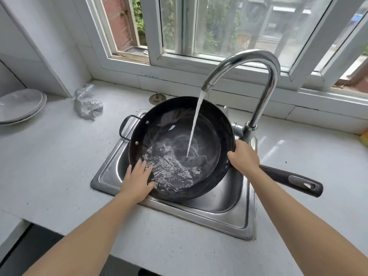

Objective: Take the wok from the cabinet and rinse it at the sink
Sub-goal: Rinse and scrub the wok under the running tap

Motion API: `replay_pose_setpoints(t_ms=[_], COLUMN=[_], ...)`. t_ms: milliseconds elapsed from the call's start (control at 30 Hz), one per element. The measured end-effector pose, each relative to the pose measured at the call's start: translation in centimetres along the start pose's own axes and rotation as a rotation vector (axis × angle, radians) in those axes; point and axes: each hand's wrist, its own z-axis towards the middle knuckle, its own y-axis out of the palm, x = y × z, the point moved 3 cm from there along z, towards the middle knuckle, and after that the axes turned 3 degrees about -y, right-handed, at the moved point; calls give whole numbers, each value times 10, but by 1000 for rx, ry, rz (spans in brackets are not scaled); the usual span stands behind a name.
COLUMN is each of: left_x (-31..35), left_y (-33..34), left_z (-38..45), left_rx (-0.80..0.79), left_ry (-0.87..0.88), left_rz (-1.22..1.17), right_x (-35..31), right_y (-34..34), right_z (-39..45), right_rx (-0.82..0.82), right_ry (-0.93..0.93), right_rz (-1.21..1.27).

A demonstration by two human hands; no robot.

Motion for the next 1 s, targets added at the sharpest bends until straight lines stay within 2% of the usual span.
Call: replay_pose_setpoints(t_ms=[133,300,500,767,833,900,1000], left_x=[4,13,49,40,29,17,3], left_y=[0,7,19,21,16,13,13], left_z=[22,44,44,38,46,57,62], left_rx=[-99,-176,-347,-353,-297,-226,-225], left_ry=[96,72,235,534,510,396,213], left_rz=[-1,2,-128,105,179,265,325], right_x=[-7,-8,-6,-3,-4,-5,-6], right_y=[-4,-4,-2,1,1,0,-1], right_z=[1,2,1,0,0,-1,-1], right_rx=[-9,5,32,46,50,53,72], right_ry=[-9,8,28,33,29,27,26], right_rz=[-16,-30,-20,-27,-36,-47,-54])
